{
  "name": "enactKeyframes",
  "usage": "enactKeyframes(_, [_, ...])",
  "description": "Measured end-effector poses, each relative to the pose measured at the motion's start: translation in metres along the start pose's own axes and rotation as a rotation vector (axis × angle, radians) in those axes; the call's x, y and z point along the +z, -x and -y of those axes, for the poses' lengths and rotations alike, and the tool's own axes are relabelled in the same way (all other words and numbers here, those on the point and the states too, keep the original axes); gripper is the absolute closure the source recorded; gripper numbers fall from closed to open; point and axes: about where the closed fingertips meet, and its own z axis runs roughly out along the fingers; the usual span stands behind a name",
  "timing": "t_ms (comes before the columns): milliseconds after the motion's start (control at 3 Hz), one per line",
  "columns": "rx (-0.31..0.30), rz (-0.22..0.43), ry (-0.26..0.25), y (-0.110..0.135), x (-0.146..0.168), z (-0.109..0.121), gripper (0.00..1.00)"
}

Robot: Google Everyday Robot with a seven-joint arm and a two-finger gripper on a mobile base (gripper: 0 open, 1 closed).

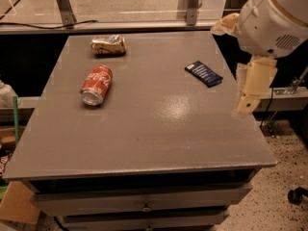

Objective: Place coke can upright

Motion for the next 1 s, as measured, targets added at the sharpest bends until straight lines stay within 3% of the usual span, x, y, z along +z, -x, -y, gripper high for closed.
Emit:
enactKeyframes(333, [-0.181,0.066,0.004,0.0475,0.017,0.0006,0.0])
enactKeyframes(667, [-0.182,0.066,0.004,0.0476,0.017,0.0006,0.0])
enactKeyframes(1000, [-0.274,0.064,-0.014,0.0548,0.0202,0.0051,0.0])
